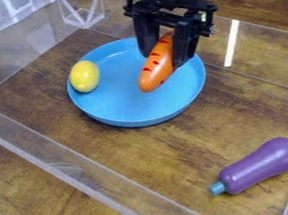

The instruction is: Move the carrot to the right side

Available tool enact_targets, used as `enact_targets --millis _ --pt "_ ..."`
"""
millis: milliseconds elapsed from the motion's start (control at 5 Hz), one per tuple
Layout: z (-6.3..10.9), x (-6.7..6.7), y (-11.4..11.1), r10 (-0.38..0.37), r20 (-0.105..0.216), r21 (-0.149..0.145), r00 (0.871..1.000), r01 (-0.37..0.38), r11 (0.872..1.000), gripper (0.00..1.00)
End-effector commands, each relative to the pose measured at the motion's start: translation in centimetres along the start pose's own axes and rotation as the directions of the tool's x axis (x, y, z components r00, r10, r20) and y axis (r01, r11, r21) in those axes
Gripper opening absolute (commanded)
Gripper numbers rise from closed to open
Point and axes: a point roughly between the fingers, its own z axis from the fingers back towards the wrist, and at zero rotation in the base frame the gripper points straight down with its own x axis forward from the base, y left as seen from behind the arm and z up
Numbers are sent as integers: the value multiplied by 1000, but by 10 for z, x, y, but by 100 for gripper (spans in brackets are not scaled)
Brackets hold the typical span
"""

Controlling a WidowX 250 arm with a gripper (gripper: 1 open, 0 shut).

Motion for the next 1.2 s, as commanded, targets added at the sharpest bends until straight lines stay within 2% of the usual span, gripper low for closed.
enact_targets --millis 0,1000 --pt "32 5 -8 -16 95 1 995 16 1000 0" --pt "31 5 -23 -11 59 -4 998 11 1000 0"
